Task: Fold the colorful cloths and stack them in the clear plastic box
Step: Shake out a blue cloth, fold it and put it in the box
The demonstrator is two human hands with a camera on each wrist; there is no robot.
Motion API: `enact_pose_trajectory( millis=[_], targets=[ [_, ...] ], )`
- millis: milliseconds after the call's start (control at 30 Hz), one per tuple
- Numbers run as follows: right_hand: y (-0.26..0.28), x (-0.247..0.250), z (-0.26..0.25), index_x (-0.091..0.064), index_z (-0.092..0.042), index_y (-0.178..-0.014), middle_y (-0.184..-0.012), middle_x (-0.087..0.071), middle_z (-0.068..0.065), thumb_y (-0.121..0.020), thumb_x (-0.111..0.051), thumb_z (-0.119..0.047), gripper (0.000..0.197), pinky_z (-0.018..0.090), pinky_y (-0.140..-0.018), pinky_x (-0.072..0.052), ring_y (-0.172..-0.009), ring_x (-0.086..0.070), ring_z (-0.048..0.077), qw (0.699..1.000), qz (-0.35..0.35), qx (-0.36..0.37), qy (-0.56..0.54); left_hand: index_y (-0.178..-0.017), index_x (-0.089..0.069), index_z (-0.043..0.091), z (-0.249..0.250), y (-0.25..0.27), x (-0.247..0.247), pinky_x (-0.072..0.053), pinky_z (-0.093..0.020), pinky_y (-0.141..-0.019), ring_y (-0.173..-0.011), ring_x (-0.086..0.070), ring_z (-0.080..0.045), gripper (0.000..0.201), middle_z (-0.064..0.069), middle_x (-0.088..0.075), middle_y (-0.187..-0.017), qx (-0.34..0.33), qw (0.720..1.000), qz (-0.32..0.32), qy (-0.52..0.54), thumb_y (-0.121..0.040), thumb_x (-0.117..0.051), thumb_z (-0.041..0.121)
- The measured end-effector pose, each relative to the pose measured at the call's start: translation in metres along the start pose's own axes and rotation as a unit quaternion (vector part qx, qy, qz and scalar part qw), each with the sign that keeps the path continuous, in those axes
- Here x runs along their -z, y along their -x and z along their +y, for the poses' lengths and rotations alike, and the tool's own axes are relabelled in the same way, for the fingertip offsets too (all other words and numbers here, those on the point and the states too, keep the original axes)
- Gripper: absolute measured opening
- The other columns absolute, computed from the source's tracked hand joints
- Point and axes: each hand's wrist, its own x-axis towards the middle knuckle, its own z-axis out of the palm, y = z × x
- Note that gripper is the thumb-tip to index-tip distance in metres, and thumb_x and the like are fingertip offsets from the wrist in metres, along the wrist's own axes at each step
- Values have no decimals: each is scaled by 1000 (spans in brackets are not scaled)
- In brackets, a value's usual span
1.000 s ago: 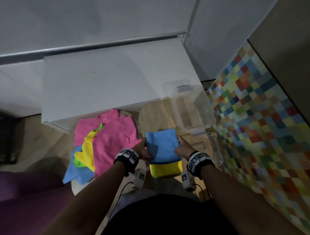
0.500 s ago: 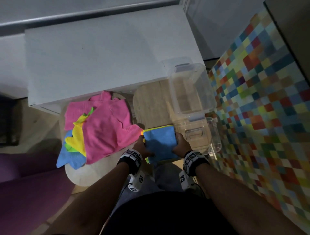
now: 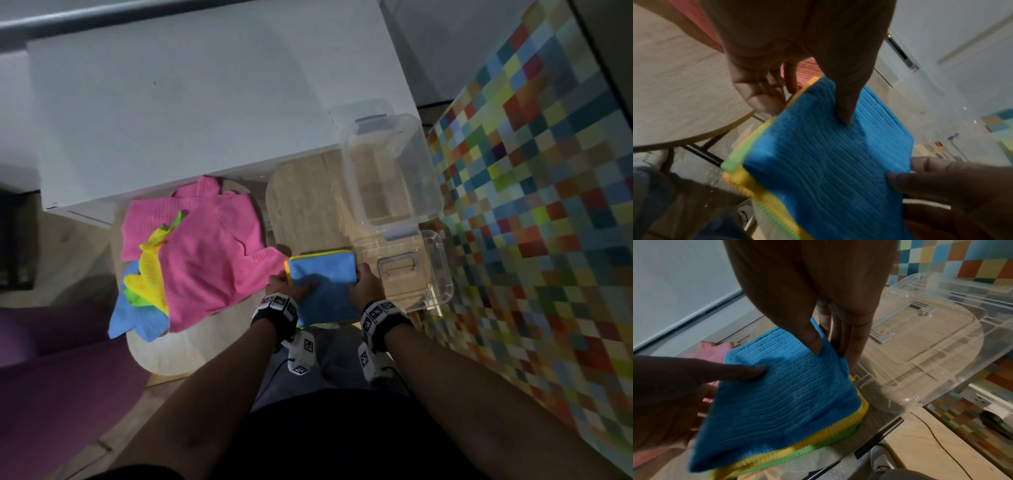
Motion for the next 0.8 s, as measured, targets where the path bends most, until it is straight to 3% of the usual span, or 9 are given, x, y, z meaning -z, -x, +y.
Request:
enact_pose_trajectory(
  millis=[133, 233, 300, 433, 467, 533, 600, 700, 800],
  targets=[
    [-4, 6, 2, -56, -11, -116, -110, -65, 23, -87, -53, -11, 30, 35, -78, -47, -102, -62, 38, 1000, -16, 3, -19, -123, -53, 7, 1, -8, 0, -55, -38, -83, -100, -64, -29, 109, -11, -62, -115, -16, 998, -45, -40, -41, -71, 78],
    [-7, 13, 5, -57, -12, -115, -110, -66, 19, -86, -57, -12, 29, 29, -77, -43, -103, -62, 34, 998, -47, 4, -28, -114, -62, 14, 1, -15, -8, -54, -37, -83, -97, -64, -24, 101, -8, -67, -109, -46, 995, -70, -54, -36, -69, 78],
    [-10, 18, 8, -57, -13, -117, -114, -65, 16, -87, -58, -15, 31, 26, -78, -41, -106, -62, 33, 997, -64, 9, -30, -113, -63, 16, 15, -1, -6, -51, -33, -80, -95, -63, -22, 95, -5, -67, -107, -57, 995, -75, -19, -36, -73, 71],
    [-7, 30, 2, -59, -13, -119, -119, -64, 8, -87, -59, -13, 33, 25, -86, -41, -110, -59, 27, 993, -116, 27, -15, -103, -60, 14, 40, 25, 2, -40, -30, -72, -86, -54, -23, 39, -5, -61, -93, -68, 995, -49, 46, -71, -77, 29],
    [-5, 33, -2, -61, -14, -116, -117, -65, 6, -84, -62, -11, 32, 28, -89, -44, -109, -60, 25, 992, -121, 30, -29, -104, -60, 14, 44, 31, 4, -39, -29, -72, -86, -53, -22, 34, -5, -59, -92, -78, 994, -47, 69, -74, -76, 21],
    [-3, 39, -11, -62, -18, -108, -109, -68, 6, -76, -71, -6, 35, 32, -87, -50, -104, -63, 26, 986, -120, 15, -117, -106, -63, 10, 56, 44, 13, -43, -29, -72, -88, -57, -23, 48, -7, -63, -95, -94, 985, -60, 130, -61, -79, 18],
    [2, 46, -24, -64, -10, -103, -99, -71, 9, -74, -74, -2, 31, 30, -74, -53, -97, -67, 30, 951, -130, -1, -280, -98, -67, 7, 66, 50, 25, -52, -34, -75, -87, -64, -27, 59, -12, -69, -97, -95, 972, -78, 198, -42, -79, 19],
    [17, 61, -50, -67, -6, -109, -101, -74, 9, -86, -69, -20, 28, 27, -65, -57, -88, -72, 22, 857, -168, -6, -487, -102, -68, 3, 81, 56, 47, -56, -46, -83, -93, -69, -36, 58, -17, -72, -100, -108, 944, -131, 282, -47, -82, 12],
    [23, 64, -66, -64, -10, -122, -121, -67, 12, -76, -73, -45, 59, 39, -87, -56, -107, -67, 26, 811, -198, -13, -551, -121, -61, 1, 93, 63, 65, -54, -51, -86, -105, -65, -39, 59, -19, -68, -114, -134, 908, -225, 328, -64, -78, 6]
  ],
)
